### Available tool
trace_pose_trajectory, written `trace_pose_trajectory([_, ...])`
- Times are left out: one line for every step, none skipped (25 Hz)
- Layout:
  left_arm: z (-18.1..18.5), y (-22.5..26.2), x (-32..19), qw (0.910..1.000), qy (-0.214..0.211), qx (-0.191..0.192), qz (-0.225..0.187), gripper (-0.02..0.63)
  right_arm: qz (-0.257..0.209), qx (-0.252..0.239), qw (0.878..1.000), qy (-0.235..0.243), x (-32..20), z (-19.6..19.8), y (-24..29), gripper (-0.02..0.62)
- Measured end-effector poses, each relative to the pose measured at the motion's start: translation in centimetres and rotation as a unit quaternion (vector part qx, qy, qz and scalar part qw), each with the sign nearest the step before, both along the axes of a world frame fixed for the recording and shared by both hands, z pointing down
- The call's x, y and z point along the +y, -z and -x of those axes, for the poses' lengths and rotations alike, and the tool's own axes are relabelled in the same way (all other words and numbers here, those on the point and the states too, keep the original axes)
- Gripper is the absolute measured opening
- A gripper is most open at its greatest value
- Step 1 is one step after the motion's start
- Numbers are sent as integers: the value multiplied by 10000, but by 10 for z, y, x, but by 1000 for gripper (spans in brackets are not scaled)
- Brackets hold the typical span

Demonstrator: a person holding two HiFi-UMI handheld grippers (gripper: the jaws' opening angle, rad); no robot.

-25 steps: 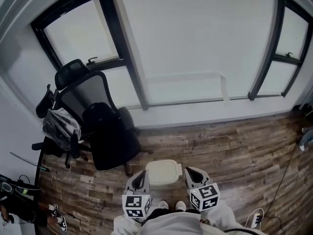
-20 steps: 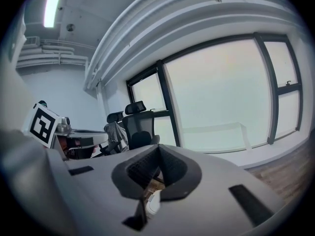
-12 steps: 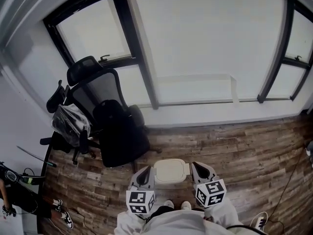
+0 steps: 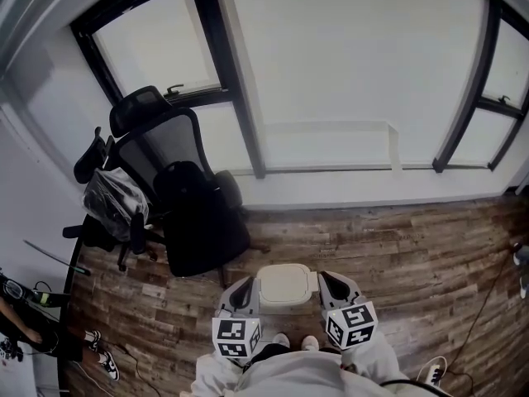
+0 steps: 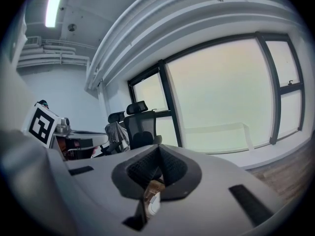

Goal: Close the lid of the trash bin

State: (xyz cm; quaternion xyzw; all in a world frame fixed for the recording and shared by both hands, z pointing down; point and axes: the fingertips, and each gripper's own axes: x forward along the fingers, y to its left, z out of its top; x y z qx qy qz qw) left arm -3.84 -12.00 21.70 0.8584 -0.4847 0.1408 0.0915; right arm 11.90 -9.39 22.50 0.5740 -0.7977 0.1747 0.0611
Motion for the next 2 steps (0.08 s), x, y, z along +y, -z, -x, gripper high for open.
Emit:
trace_pose_trajectory([1, 0, -1, 10000, 4, -1, -1, 8, -5, 5, 10000, -1, -1, 1, 0, 23])
trace_pose_trajectory([3, 0, -1, 10000, 8, -1, -2, 8, -10, 10, 10000, -1, -2, 3, 0, 24])
